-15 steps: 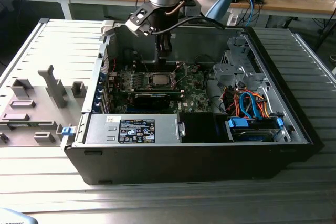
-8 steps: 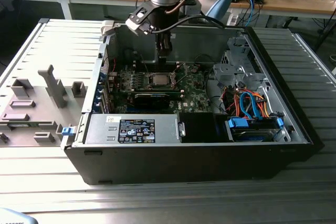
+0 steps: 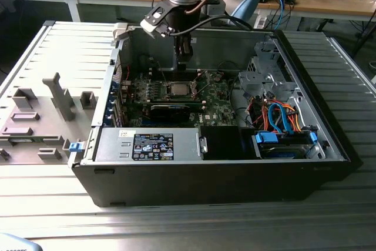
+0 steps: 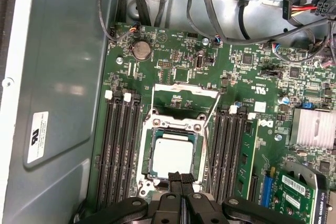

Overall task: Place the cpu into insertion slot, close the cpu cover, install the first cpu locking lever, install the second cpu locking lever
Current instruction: 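Place the cpu into insertion slot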

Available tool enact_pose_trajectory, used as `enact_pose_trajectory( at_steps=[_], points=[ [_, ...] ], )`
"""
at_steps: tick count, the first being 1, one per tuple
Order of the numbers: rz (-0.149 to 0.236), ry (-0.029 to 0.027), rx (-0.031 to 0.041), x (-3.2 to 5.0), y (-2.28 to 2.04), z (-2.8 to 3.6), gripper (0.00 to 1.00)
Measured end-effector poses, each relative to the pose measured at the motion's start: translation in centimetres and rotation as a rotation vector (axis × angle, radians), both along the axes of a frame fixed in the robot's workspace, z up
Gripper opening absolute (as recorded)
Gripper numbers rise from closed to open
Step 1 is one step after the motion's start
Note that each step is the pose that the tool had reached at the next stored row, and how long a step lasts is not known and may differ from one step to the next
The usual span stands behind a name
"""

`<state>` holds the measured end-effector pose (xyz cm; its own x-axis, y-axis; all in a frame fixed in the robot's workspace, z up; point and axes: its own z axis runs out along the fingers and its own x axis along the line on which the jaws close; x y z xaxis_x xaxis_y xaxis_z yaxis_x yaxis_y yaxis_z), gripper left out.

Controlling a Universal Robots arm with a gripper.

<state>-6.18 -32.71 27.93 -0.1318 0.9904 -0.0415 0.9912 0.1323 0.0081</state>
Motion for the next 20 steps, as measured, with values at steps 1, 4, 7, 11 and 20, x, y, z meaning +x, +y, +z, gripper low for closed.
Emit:
enact_pose_trajectory(
  at_steps=[1, 4, 7, 11, 20],
  points=[
    [0.0, 0.0001, 0.0, 0.0, 0.0, 0.03, 0.11],
    [0.0, 0.0, 0.0001, 0.0, 0.0, 0.14, 0.11],
    [0.0, 0.0, 0.0, 0.0, 0.0, 0.27, 0.11],
    [0.0, 0.0, 0.0, 0.0, 0.0, 0.57, 0.11],
    [0.0, 0.0, 0.0001, 0.0, 0.0, 1.07, 0.11]
  ],
)
